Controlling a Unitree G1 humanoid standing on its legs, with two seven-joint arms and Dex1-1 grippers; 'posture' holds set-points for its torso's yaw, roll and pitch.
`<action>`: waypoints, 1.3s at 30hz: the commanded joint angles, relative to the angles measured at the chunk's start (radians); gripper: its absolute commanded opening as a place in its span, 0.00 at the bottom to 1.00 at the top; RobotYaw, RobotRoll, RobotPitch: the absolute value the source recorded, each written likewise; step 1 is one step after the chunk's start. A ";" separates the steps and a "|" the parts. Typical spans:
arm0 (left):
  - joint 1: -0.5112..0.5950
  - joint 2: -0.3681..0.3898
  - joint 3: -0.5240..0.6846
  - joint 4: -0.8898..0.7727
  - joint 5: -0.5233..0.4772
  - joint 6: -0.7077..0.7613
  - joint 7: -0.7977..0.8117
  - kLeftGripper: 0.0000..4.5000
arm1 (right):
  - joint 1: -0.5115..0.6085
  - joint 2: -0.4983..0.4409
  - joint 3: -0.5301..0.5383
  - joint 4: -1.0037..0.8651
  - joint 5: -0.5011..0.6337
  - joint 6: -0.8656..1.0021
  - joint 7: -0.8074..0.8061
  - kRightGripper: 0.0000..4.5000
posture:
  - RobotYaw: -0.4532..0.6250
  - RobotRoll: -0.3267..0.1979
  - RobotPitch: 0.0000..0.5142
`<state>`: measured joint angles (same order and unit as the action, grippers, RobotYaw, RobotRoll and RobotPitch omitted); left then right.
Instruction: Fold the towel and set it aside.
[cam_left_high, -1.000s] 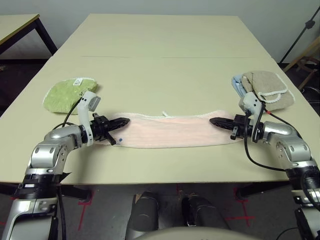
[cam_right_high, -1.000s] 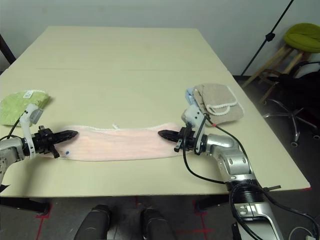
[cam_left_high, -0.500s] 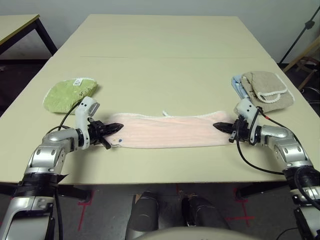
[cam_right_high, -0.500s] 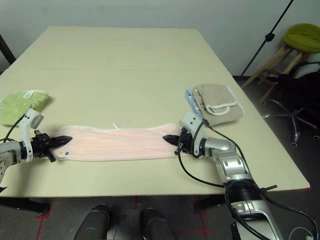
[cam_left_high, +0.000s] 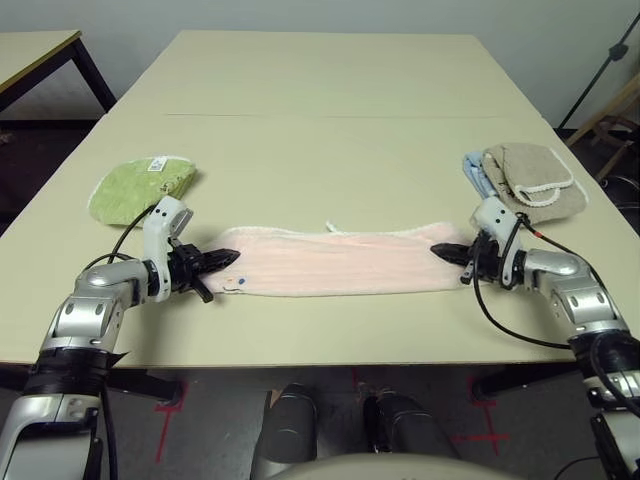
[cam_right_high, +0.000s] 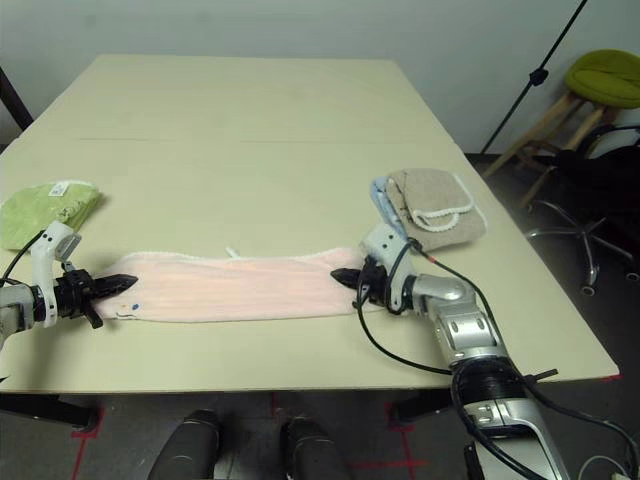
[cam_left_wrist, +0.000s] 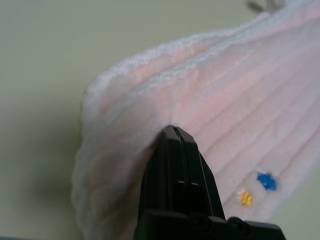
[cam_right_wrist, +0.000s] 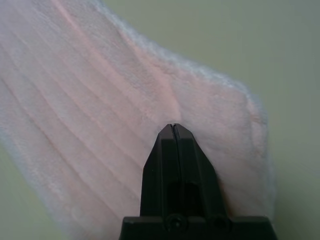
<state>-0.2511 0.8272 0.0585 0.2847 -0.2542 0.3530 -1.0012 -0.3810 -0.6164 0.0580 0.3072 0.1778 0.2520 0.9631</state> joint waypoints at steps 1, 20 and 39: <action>0.006 0.007 -0.022 0.061 0.037 0.002 -0.004 0.00 | 0.003 -0.020 -0.024 0.021 0.007 0.027 -0.001 0.01 | 0.57 0.62 0.26; -0.095 0.032 0.177 -0.214 -0.264 0.245 -0.049 0.93 | 0.114 -0.260 -0.401 -0.200 0.575 0.956 0.066 0.95 | 0.57 0.62 0.29; -0.015 0.017 0.202 -0.237 -0.236 -0.088 -0.187 1.00 | 0.252 -0.120 -0.645 -0.335 0.700 1.361 -0.202 1.00 | 0.58 0.62 0.30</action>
<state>-0.2874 0.8474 0.2606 0.0380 -0.5249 0.3201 -1.1818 -0.1513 -0.7500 -0.5590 -0.0084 0.8644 1.5755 0.7933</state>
